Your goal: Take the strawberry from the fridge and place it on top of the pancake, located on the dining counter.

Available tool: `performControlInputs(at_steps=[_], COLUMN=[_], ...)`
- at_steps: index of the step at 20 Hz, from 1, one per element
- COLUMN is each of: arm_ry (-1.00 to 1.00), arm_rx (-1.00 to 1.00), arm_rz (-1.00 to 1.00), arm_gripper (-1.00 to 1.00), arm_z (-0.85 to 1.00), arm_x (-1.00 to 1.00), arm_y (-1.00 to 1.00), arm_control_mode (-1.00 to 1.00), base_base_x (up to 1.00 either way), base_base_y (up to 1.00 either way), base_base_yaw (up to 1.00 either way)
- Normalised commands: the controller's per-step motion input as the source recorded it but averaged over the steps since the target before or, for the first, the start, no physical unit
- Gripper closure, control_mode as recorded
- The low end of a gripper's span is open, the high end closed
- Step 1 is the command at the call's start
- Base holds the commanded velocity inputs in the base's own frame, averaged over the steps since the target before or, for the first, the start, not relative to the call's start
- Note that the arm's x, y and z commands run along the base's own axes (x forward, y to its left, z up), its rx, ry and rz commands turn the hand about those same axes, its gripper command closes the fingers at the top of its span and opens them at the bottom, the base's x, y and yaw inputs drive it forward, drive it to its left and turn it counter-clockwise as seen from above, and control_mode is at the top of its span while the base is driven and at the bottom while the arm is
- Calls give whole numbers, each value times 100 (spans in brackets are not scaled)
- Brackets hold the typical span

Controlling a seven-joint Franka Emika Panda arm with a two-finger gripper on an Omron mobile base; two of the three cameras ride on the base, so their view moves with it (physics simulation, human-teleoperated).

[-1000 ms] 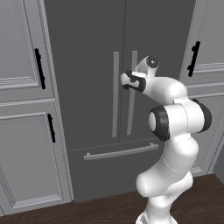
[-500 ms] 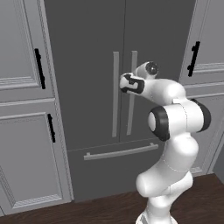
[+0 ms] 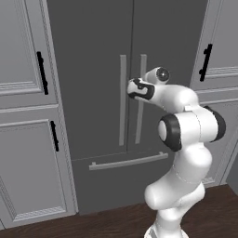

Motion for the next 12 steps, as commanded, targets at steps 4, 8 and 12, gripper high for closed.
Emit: performControlInputs(at_steps=[4, 8, 12], arm_ry=[0, 0, 0], arm_rx=[1, 1, 2], arm_rz=[0, 0, 0], arm_gripper=[100, 100, 100], arm_z=[0, 0, 0], arm_x=[-77, -94, -100], arm_y=[-32, -56, -79], arm_control_mode=[-100, -100, -100], base_base_x=[0, 0, 0], base_base_y=[0, 0, 0], base_base_yaw=[0, 0, 0])
